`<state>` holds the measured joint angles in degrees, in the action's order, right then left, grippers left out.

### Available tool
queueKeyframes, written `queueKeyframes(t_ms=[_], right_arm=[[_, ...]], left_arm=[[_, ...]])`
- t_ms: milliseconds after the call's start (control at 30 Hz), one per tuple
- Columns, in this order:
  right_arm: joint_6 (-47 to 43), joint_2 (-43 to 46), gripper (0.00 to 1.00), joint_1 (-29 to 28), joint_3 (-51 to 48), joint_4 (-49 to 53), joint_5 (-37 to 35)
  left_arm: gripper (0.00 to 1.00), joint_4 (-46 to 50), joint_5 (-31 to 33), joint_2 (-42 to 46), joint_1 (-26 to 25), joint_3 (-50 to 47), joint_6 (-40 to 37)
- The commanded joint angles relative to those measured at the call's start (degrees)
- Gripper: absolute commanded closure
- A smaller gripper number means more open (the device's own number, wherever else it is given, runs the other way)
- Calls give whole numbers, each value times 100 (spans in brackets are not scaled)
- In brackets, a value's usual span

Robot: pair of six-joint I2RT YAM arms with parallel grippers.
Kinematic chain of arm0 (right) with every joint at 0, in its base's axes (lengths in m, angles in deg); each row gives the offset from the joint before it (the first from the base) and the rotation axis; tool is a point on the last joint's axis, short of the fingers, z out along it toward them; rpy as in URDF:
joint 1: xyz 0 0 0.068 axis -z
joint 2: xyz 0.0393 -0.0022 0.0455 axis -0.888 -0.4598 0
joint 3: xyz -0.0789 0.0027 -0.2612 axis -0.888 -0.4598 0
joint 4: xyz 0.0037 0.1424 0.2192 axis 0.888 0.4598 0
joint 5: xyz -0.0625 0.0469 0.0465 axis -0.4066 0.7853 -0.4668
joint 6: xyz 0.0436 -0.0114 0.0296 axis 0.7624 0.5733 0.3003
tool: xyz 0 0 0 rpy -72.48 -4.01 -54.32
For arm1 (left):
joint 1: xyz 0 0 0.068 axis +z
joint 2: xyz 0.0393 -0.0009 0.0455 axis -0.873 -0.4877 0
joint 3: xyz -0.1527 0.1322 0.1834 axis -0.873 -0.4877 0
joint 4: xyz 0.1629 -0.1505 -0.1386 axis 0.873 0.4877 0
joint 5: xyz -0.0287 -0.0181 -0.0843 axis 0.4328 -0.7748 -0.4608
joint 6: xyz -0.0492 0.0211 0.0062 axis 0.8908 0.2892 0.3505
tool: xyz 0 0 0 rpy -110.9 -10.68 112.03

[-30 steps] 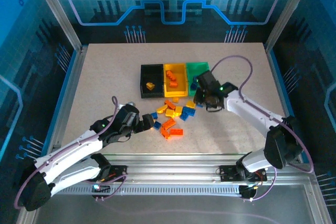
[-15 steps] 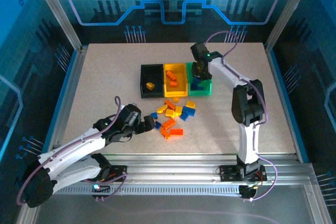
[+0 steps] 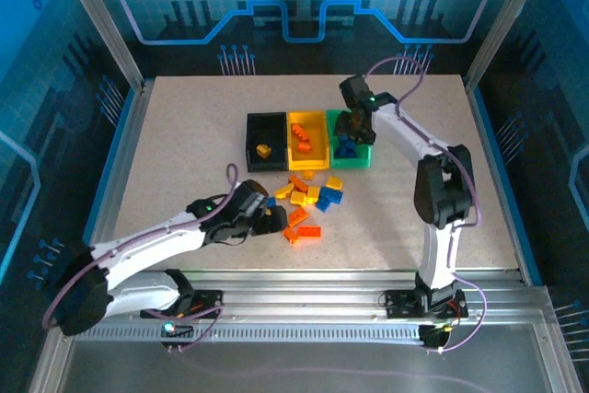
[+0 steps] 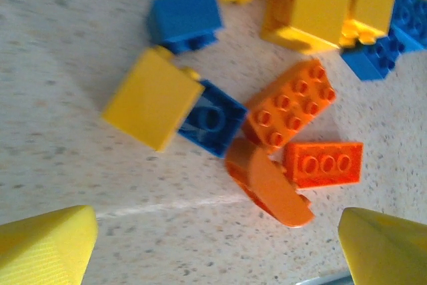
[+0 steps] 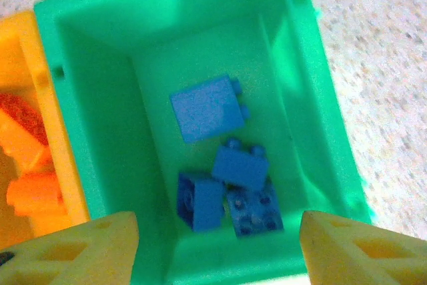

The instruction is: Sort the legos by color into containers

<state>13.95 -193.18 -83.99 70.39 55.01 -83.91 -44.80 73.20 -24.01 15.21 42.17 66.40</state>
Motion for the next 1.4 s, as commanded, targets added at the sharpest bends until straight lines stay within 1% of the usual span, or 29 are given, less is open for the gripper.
queueKeyframes(t_ms=[0,100,233,300,433,567,700,1033,1133,1233,1267,1367], right_arm=[[139,736,34,-110,-582,-358,143],[197,1143,34,-116,-1131,-571,205],[210,1590,34,-112,-1618,-731,191],[185,1817,34,-111,-1826,-814,176],[192,2160,34,-113,-2201,-939,139],[226,2409,34,-105,-2548,-1069,177],[269,2534,34,-111,-2731,-1121,234],[349,2605,35,-113,-2935,-1165,192],[370,2671,35,-111,-3021,-1164,182],[384,2793,35,-114,-3152,-1183,227],[398,2853,35,-113,-3220,-1204,270],[436,3004,35,-129,-3442,-1291,392]], left_arm=[[6,-349,-17,-512,-404,276,266],[6,-460,128,-1006,-675,448,542],[10,-567,277,-1435,-814,502,956],[13,-662,355,-1589,-833,494,1128],[22,-833,468,-1831,-828,516,1221],[35,-900,472,-1987,-836,481,1265],[54,-921,436,-1947,-829,387,1319],[82,-606,401,-1443,-896,271,1325],[85,-343,461,-1161,-977,414,1284],[84,-51,600,-866,-932,744,1058],[84,45,632,-829,-838,941,914],[84,190,504,-981,-288,1592,441]])
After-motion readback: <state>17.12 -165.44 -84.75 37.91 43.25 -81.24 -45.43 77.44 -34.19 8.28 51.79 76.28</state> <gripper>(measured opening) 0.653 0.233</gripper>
